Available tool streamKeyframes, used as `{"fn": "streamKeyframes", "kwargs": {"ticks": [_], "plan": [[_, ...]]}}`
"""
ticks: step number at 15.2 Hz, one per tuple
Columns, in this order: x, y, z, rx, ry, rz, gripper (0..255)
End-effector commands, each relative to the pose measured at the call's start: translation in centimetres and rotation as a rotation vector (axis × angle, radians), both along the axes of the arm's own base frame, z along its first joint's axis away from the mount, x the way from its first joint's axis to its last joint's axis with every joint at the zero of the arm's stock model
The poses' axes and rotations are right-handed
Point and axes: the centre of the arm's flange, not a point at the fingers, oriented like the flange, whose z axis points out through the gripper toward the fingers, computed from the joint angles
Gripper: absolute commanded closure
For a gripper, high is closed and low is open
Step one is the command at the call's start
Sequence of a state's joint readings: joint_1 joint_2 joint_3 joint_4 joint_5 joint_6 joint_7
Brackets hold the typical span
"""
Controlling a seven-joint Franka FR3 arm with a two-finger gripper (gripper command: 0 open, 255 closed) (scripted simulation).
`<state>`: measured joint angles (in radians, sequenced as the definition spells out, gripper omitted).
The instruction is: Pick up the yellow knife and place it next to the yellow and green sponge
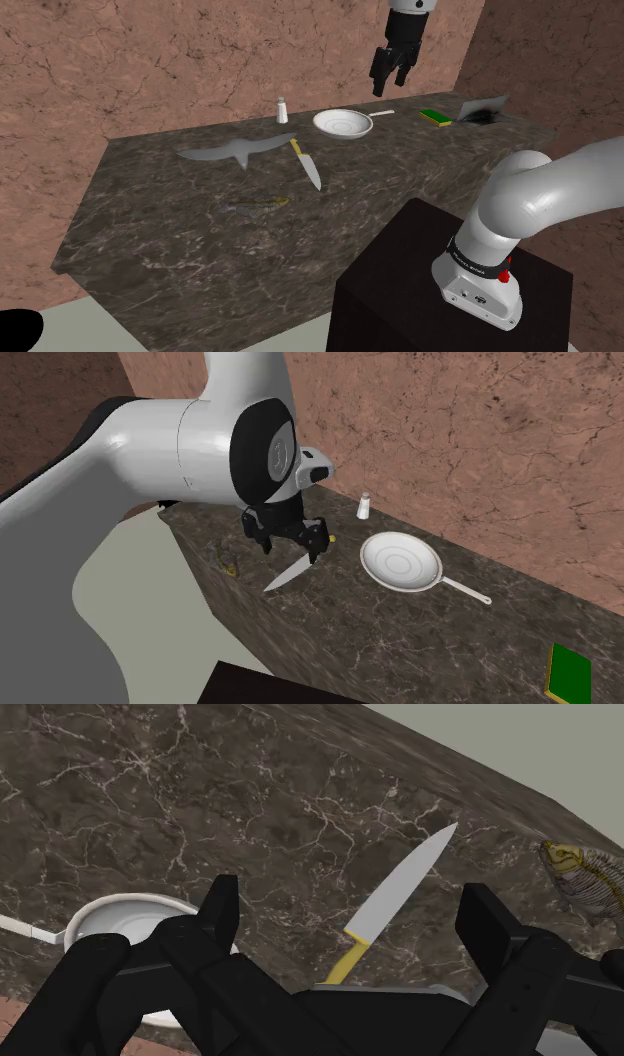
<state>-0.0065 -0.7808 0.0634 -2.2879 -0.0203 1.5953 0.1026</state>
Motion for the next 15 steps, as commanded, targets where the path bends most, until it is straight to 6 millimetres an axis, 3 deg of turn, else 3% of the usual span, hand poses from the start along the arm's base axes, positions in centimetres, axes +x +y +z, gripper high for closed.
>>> {"fn": "streamKeyframes", "kwargs": {"ticks": [1, 15], "plan": [[0.0, 0.0, 0.0, 0.000, 0.000, 0.000, 0], [16.8, 1.9, -10.8, 0.020, 0.127, -0.127, 0]]}}
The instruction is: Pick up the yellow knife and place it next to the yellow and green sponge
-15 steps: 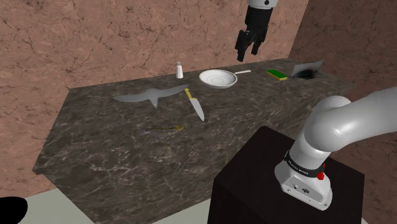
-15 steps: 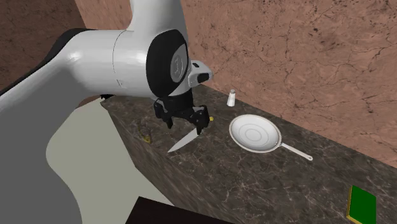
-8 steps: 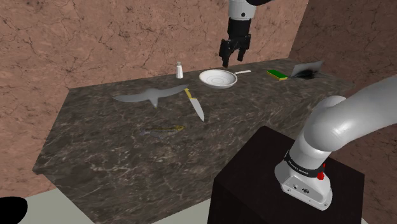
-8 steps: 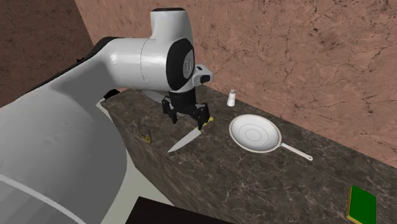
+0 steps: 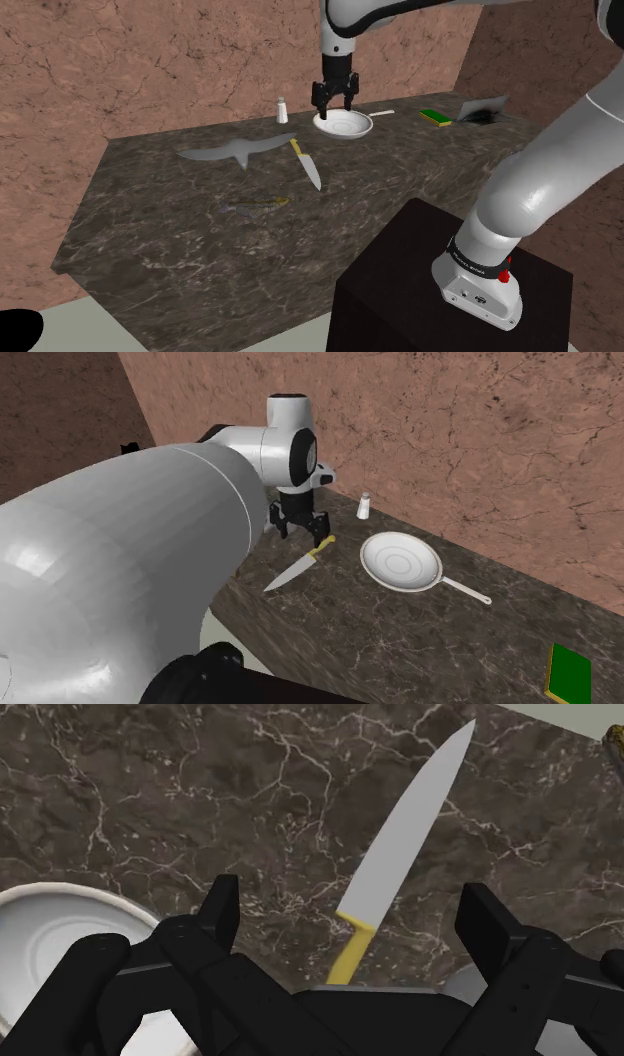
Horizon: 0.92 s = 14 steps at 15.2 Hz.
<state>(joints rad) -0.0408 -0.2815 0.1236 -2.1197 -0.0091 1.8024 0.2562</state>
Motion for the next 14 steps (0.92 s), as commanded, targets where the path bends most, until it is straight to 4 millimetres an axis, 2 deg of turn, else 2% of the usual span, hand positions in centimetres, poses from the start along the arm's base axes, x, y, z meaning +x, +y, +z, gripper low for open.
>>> {"fn": "streamKeyframes", "kwargs": {"ticks": [1, 14], "plan": [[2.4, 0.0, -2.0, 0.003, 0.018, -0.019, 0], [16.7, 0.0, -14.1, 0.022, 0.136, -0.137, 0]]}}
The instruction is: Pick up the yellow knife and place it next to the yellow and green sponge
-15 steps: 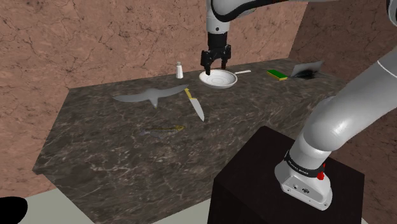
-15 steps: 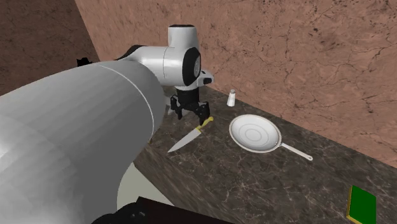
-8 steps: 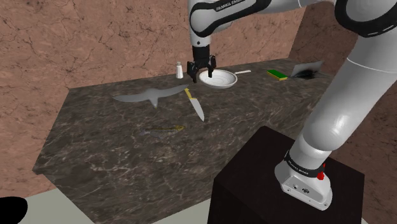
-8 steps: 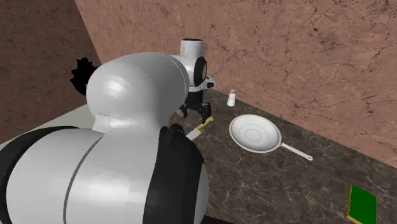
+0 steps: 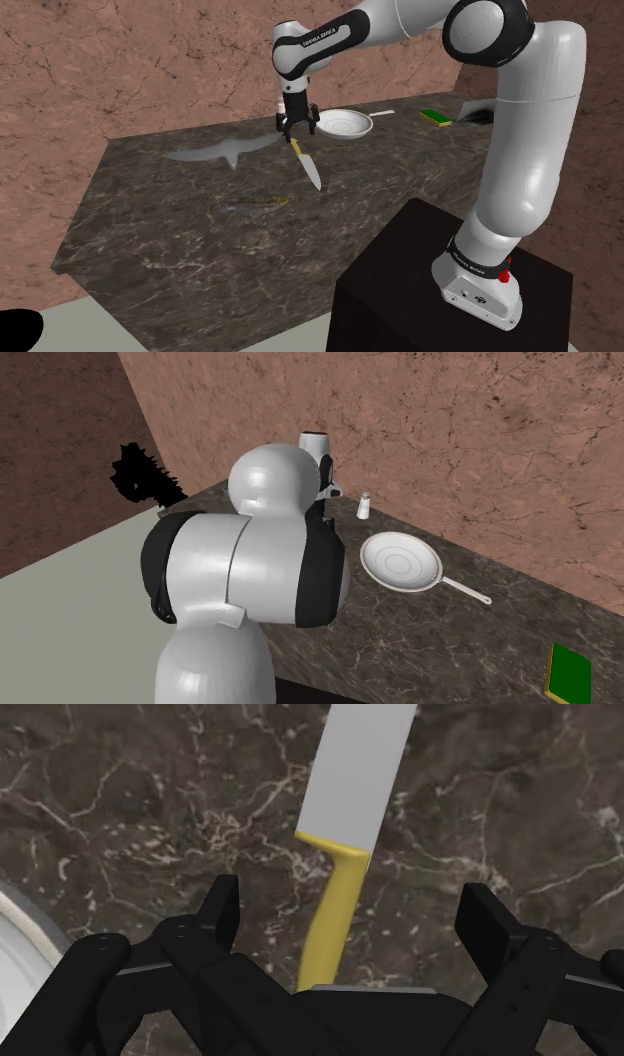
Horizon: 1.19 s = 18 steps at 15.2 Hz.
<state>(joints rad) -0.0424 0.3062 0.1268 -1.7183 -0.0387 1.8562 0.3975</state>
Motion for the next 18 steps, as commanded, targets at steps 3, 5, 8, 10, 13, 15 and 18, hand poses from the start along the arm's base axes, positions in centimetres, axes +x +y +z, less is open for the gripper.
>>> {"fn": "streamKeyframes", "kwargs": {"ticks": [3, 5, 8, 10, 13, 15, 18], "plan": [[1.9, -0.1, -3.0, 0.003, 0.018, -0.018, 0], [1.7, -0.2, -4.0, 0.003, 0.018, -0.018, 0], [1.4, -0.2, -5.6, 0.003, 0.018, -0.018, 0], [1.3, -0.2, -5.9, 0.003, 0.018, -0.018, 0], [1.3, -0.2, -5.9, 0.003, 0.018, -0.018, 0], [1.3, -0.2, -5.9, 0.003, 0.018, -0.018, 0], [1.3, -0.2, -5.9, 0.003, 0.018, -0.018, 255]]}}
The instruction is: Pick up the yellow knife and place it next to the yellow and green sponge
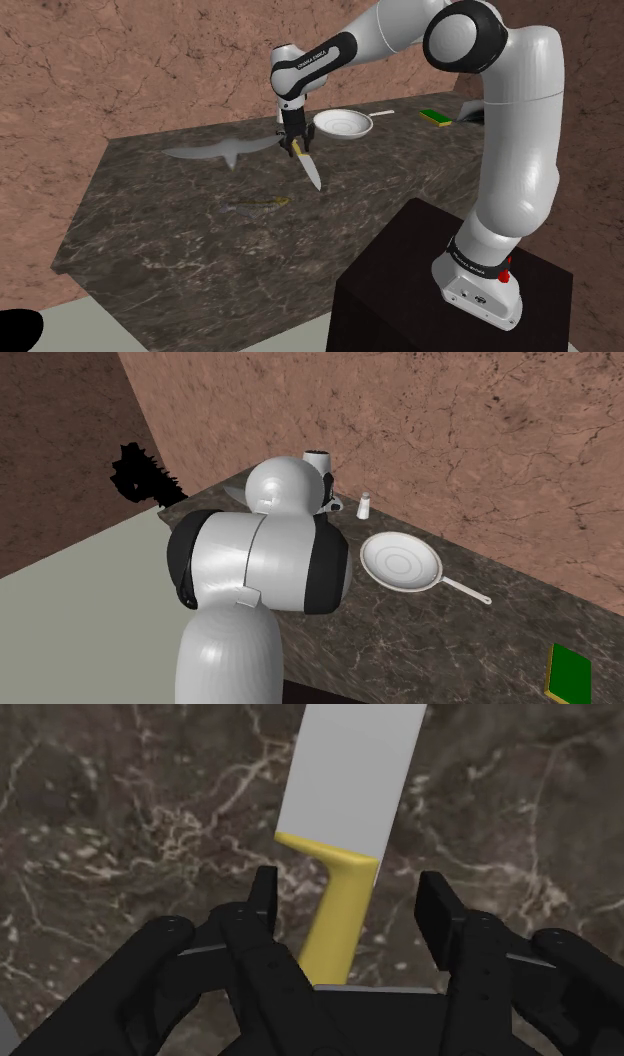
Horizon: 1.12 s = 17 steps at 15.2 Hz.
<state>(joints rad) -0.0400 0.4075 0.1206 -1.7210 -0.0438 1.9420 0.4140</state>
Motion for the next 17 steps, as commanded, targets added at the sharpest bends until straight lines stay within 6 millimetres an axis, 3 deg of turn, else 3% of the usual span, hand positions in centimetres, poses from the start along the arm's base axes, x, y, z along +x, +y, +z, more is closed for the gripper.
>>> {"fn": "streamKeyframes", "kwargs": {"ticks": [1, 9, 17], "plan": [[0.0, 0.0, 0.0, 0.000, 0.000, 0.000, 255], [0.0, 0.0, 0.0, 0.000, 0.000, 0.000, 255], [0.0, 0.0, 4.2, 0.000, 0.000, 0.000, 255]]}}
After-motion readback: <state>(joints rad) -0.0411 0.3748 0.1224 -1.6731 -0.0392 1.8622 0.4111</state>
